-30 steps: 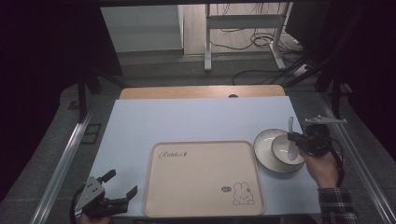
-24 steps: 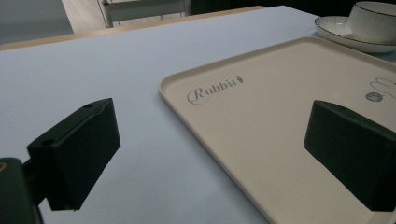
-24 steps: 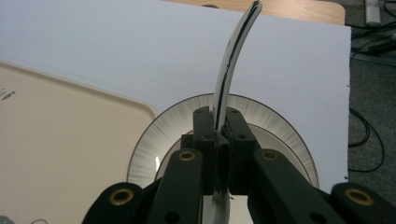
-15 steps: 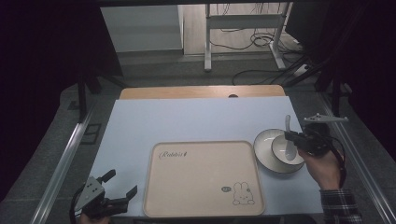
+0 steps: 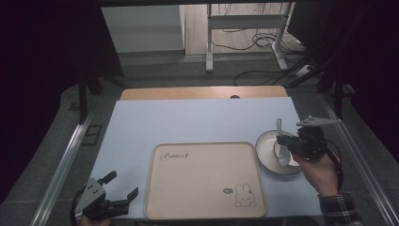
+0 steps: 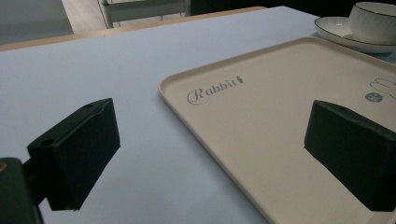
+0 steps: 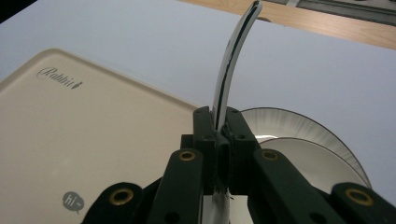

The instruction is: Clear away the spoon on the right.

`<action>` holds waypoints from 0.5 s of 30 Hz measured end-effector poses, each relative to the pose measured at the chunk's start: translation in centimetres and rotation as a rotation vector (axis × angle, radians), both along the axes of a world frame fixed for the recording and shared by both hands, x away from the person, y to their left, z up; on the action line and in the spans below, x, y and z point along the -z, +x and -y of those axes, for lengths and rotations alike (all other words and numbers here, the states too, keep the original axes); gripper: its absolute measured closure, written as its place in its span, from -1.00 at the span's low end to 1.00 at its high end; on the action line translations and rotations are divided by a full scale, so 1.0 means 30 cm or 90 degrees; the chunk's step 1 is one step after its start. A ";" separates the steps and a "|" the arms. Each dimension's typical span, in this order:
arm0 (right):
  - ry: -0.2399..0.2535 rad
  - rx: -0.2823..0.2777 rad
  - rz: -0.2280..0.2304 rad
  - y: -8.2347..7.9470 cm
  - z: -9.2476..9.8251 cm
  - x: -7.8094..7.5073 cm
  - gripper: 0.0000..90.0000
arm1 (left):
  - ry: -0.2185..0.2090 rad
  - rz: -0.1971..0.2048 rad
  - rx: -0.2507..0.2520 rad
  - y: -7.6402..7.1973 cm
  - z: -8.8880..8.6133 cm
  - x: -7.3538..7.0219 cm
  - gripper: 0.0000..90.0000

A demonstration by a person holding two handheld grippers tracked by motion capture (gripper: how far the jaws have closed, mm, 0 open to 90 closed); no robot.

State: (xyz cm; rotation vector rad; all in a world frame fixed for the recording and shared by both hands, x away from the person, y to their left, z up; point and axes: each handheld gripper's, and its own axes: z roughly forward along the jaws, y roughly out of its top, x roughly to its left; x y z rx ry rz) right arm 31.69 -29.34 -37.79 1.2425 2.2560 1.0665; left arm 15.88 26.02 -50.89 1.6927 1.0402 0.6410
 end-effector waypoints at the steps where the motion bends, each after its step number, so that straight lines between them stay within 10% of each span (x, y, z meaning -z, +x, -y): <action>1: 0.001 -0.005 -0.002 -0.003 -0.006 0.000 0.91 | 0.000 0.000 0.000 0.000 0.000 0.000 -0.93; 15: 0.001 -0.044 -0.016 -0.022 -0.072 0.020 0.91 | -0.001 0.001 0.000 0.000 -0.001 0.000 -0.93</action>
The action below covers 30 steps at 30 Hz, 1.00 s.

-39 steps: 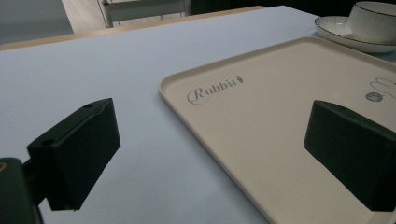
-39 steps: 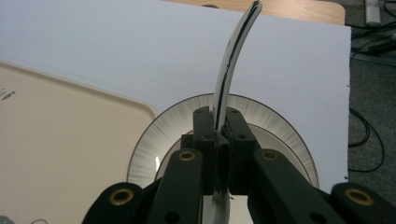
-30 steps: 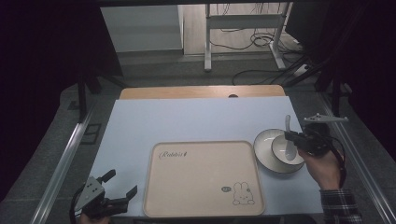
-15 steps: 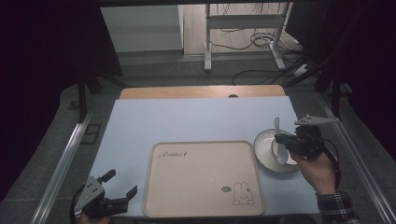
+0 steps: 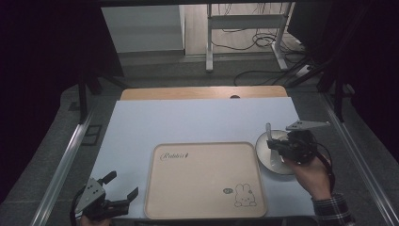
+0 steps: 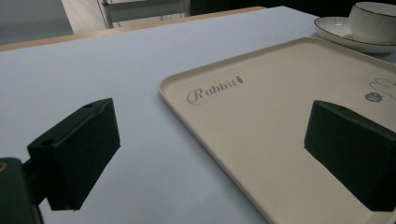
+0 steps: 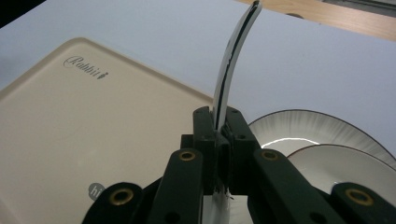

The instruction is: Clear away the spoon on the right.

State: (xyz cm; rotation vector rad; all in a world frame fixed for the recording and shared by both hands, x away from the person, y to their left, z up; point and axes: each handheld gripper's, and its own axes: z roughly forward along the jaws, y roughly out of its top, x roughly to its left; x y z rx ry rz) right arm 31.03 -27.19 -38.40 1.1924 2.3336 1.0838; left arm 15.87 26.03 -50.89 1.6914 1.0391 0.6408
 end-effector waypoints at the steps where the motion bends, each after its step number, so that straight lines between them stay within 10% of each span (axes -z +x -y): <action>1: 0.001 -0.002 0.000 0.000 -0.003 0.003 0.90 | 0.000 0.000 0.000 0.000 0.000 0.000 -0.93; 30: -0.004 -0.049 -0.052 -0.040 -0.092 0.113 0.90 | 0.000 -0.001 0.002 0.001 0.002 0.000 -0.92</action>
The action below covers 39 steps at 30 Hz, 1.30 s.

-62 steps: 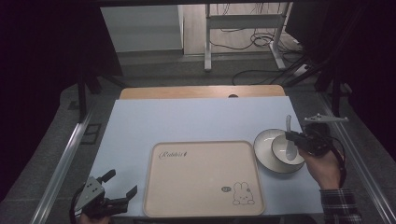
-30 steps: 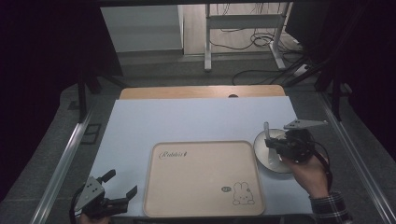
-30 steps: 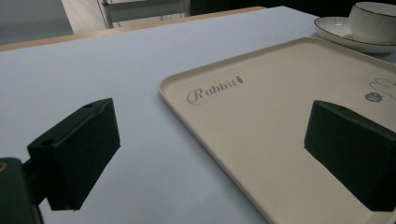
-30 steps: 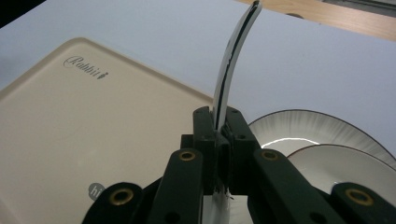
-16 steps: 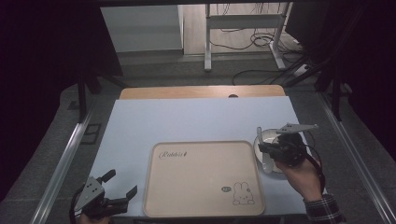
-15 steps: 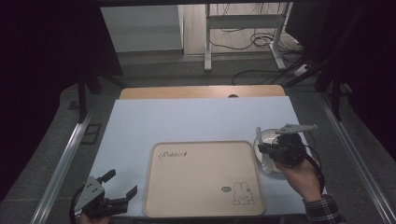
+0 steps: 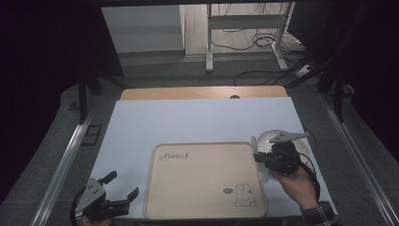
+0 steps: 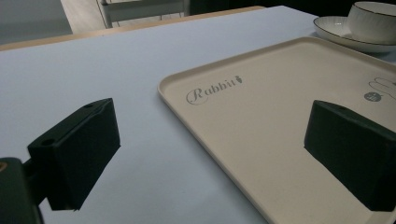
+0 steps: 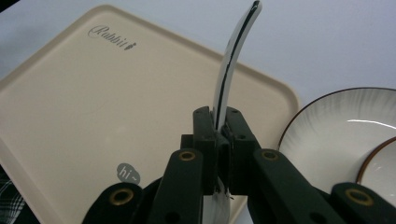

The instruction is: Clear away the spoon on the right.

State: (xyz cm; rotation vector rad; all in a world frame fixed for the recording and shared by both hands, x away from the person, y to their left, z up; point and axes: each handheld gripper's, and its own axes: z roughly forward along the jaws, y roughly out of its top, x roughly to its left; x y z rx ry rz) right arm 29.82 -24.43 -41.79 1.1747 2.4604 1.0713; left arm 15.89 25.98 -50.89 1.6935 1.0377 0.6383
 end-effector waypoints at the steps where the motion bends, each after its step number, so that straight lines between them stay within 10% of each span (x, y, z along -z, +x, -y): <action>1: -0.002 -0.003 -0.004 -0.001 -0.003 0.004 0.91 | 0.000 0.000 0.000 0.000 0.000 0.000 -0.92; 39: -0.047 -0.012 -0.077 0.011 -0.056 0.183 0.90 | 0.001 -0.001 0.002 0.000 0.000 0.001 -0.92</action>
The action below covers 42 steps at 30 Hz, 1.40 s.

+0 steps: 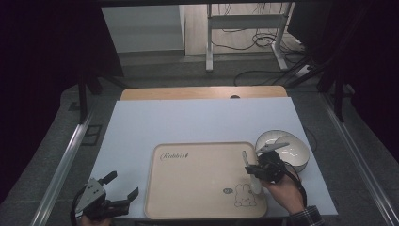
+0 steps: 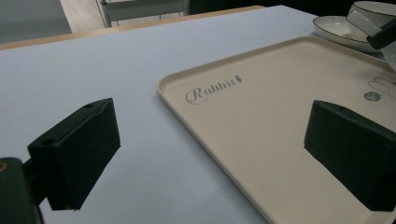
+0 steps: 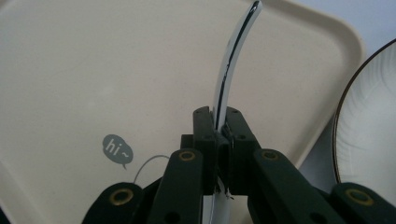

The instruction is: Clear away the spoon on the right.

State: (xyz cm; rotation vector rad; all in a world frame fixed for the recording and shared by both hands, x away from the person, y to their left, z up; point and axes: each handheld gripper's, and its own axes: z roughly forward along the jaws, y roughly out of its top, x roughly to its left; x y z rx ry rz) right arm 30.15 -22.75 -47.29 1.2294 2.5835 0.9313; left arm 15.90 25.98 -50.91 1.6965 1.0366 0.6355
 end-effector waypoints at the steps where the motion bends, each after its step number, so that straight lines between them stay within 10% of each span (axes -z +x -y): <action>1: -0.001 -0.001 0.000 0.001 -0.001 0.005 0.90 | 0.000 0.000 0.000 0.000 0.000 0.000 -0.92; 42: -0.028 0.022 0.022 0.009 0.011 0.079 0.67 | 0.004 -0.004 0.002 0.001 0.003 0.001 -0.92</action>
